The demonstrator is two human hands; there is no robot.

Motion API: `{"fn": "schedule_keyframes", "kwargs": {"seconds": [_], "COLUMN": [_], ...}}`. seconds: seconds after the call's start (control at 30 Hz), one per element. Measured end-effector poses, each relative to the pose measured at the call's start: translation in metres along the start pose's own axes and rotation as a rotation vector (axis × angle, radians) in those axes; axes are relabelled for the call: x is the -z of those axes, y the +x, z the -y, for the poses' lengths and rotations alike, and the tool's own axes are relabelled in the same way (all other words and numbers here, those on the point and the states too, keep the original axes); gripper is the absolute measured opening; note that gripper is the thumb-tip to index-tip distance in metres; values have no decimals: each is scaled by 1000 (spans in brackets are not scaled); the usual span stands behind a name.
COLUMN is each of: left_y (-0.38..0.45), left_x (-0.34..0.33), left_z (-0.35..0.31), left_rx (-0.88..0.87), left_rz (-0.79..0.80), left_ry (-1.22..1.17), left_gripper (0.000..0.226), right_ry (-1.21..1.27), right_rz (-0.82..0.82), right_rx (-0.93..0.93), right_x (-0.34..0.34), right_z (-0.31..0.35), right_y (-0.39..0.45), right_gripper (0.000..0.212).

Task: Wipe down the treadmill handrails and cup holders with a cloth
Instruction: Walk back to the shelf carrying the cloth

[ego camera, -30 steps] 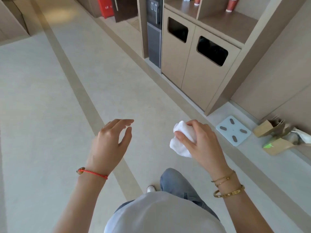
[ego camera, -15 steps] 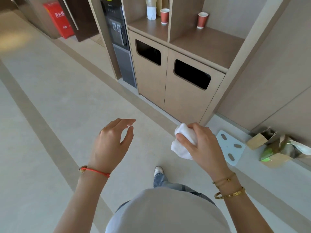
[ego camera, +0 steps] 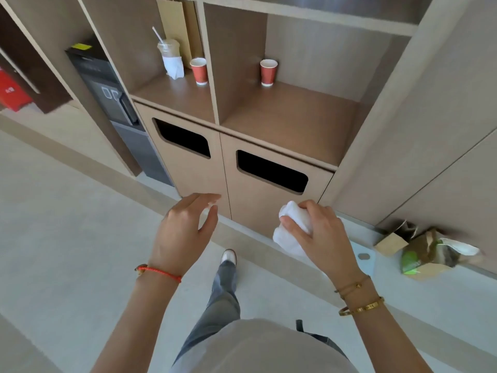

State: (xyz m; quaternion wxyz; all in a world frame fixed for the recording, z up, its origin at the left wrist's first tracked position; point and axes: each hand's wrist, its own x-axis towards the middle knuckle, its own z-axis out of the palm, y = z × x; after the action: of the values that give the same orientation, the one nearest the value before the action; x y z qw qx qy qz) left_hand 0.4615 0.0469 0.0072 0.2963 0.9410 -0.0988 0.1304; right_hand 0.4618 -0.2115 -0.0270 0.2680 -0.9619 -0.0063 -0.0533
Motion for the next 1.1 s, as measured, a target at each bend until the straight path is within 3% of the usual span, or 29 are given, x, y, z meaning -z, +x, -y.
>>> {"fn": "schedule_keyframes", "kwargs": {"seconds": [0.2,0.4,0.6,0.87,1.1], "left_y": [131,265,364,417,427], "left_x": [-40,-83,-134,-183,-199], "left_z": [48,85,103,94,91], "left_rx": [-102,-205,-254,-272,-278], "left_rz": [63,103,249,345,361], "left_ry": [-49,-43,-39,-47,-64], "left_gripper": [26,25,26,26,26], "right_ry": [-13,-80,-260,-396,-366], "right_rz": [-88,-174,-212,-185,-121], "right_rx": [-130,-269,-375,-421,-433], "right_x": [-22,-33,-48,-65,-77], "right_z": [-15,-29,-52,-94,-117], "right_y": [108,230,316,371,378], "right_gripper": [46,47,51,55,56]}}
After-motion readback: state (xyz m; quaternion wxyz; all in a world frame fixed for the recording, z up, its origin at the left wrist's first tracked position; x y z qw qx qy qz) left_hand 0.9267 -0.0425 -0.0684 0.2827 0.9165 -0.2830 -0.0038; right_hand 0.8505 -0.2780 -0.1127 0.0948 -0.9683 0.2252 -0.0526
